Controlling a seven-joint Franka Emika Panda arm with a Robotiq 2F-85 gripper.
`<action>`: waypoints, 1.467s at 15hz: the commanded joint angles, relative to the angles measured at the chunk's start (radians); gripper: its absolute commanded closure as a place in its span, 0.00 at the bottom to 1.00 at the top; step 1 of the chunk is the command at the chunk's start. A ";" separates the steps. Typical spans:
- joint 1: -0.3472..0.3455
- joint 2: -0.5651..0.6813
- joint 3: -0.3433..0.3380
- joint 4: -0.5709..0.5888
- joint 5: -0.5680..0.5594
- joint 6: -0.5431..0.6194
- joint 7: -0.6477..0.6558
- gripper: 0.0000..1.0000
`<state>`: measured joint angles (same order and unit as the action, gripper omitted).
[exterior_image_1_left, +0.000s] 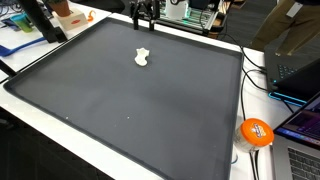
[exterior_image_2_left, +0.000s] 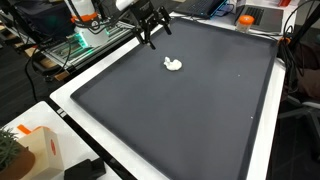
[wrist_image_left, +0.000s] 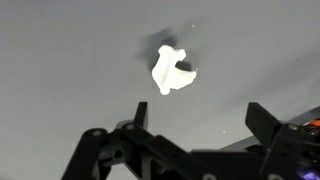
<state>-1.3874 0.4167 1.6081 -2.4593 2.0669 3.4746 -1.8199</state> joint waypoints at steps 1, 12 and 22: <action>0.089 -0.118 -0.018 -0.017 0.026 0.029 0.069 0.00; 0.662 -0.053 -0.368 0.135 -0.023 0.374 0.094 0.00; 1.161 0.199 -0.825 0.583 0.051 0.509 -0.109 0.00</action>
<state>-0.3505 0.5317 0.8945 -2.0259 2.0511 3.9256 -1.8332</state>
